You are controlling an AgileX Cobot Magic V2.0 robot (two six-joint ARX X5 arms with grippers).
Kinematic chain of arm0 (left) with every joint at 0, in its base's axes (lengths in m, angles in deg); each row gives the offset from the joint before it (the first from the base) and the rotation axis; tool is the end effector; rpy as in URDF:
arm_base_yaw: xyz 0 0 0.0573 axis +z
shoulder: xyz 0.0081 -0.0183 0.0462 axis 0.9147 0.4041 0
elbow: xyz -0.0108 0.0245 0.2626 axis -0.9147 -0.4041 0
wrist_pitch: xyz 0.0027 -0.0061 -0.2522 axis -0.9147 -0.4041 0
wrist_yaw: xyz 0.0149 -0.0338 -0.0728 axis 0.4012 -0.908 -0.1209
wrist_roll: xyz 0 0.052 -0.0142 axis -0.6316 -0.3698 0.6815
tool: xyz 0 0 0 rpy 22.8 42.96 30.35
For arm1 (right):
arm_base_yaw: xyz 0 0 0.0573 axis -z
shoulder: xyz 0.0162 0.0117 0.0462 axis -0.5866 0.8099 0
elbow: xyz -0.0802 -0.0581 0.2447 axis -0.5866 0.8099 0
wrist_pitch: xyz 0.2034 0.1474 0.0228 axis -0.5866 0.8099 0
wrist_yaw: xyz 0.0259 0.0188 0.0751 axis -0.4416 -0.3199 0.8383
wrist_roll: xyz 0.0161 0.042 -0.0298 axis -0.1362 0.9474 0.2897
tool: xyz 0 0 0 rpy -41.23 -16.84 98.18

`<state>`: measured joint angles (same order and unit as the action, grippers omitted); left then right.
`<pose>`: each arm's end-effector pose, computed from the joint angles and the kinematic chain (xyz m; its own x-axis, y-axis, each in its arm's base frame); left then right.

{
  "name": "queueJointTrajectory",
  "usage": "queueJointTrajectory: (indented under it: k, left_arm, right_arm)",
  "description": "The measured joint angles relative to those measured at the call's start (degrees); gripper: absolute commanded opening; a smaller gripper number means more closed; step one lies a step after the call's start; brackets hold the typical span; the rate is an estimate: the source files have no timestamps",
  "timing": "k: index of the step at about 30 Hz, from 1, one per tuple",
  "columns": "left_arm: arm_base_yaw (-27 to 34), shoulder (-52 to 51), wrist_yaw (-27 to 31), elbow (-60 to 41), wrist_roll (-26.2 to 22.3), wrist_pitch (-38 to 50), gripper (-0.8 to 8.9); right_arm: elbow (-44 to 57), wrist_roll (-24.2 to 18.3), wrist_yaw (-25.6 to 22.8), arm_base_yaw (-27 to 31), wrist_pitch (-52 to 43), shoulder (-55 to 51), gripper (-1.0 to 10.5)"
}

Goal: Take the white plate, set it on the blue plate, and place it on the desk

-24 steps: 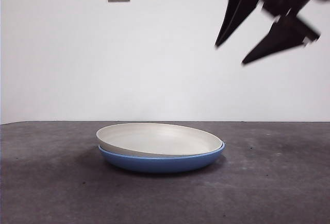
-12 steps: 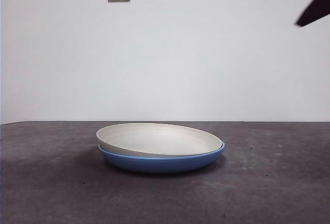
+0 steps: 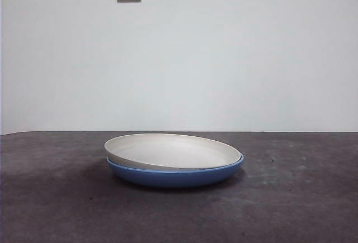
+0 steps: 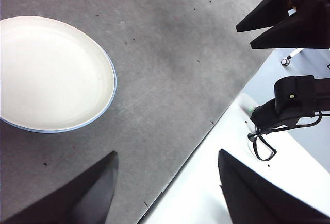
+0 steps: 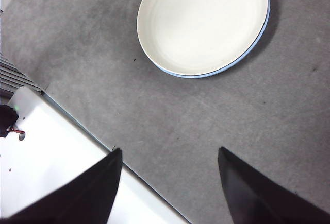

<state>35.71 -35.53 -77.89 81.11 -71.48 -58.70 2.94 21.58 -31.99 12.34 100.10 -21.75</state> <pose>0.1130 -0.0838 0.3624 0.3098 -0.7839 -0.5381 0.7281 0.5596 -0.3959 0.1142 0.0638 0.3267 0.3742 0.6401 -0.6711 -0.5090 0.7466 0.4284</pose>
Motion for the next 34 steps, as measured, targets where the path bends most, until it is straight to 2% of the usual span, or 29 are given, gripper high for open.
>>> queueJointTrajectory:
  k: [7, 10, 12, 14, 34]
  left_arm:
    - [0.0, 0.0, 0.0, 0.0, 0.0, 0.0, 3.0]
    - [0.0, 0.0, 0.0, 0.0, 0.0, 0.0, 1.54]
    - [0.0, 0.0, 0.0, 0.0, 0.0, 0.0, 0.03]
    - [0.0, 0.0, 0.0, 0.0, 0.0, 0.0, 0.1]
    - [0.0, 0.0, 0.0, 0.0, 0.0, 0.0, 0.1]
  right_arm:
    - [0.0, 0.0, 0.0, 0.0, 0.0, 0.0, 3.0]
    - [0.0, 0.0, 0.0, 0.0, 0.0, 0.0, 2.6]
    - [0.0, 0.0, 0.0, 0.0, 0.1, 0.0, 1.2]
    - [0.0, -0.1, 0.0, 0.0, 0.1, 0.0, 0.0]
    - [0.0, -1.5, -0.1, 0.0, -2.1, 0.0, 0.1]
